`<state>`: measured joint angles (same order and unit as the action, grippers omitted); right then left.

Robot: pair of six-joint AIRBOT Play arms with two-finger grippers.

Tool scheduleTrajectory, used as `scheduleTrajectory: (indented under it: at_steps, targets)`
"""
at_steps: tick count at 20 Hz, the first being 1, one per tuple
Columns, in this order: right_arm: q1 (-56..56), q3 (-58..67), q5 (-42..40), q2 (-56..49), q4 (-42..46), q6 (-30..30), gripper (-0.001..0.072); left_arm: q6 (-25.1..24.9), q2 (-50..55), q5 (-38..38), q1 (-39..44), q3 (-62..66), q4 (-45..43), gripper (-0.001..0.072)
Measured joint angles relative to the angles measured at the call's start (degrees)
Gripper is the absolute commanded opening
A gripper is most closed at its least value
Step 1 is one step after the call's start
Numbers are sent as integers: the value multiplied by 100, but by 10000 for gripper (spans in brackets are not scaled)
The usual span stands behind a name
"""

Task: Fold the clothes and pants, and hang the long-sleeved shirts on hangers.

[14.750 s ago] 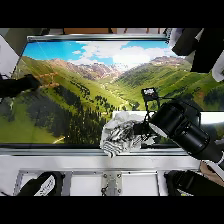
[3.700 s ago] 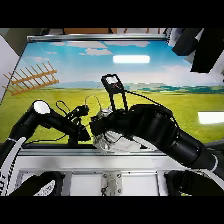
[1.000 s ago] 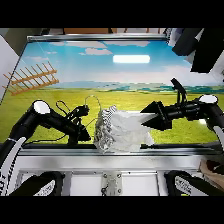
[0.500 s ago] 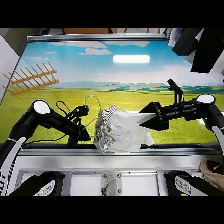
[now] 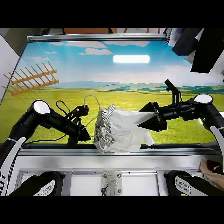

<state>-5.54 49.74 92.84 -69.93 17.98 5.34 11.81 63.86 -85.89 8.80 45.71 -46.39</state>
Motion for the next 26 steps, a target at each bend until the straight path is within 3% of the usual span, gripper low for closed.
scheduleTrajectory:
  at_steps: [20,21,22,23,26]
  targets:
    - [24,-2,-114,-2,-22,26,705,0,0,-4,0,0,-4,11]
    - [24,-2,-118,-2,-22,44,571,0,0,-7,0,0,-4,11]
    - [26,-2,-120,-2,-22,46,241,0,0,-4,0,0,-4,11]
    - [26,-2,-122,-2,-22,57,23,0,0,-7,0,0,-7,11]
    - [31,-2,-55,2,-44,59,18,7,2,2,0,-2,-46,11]
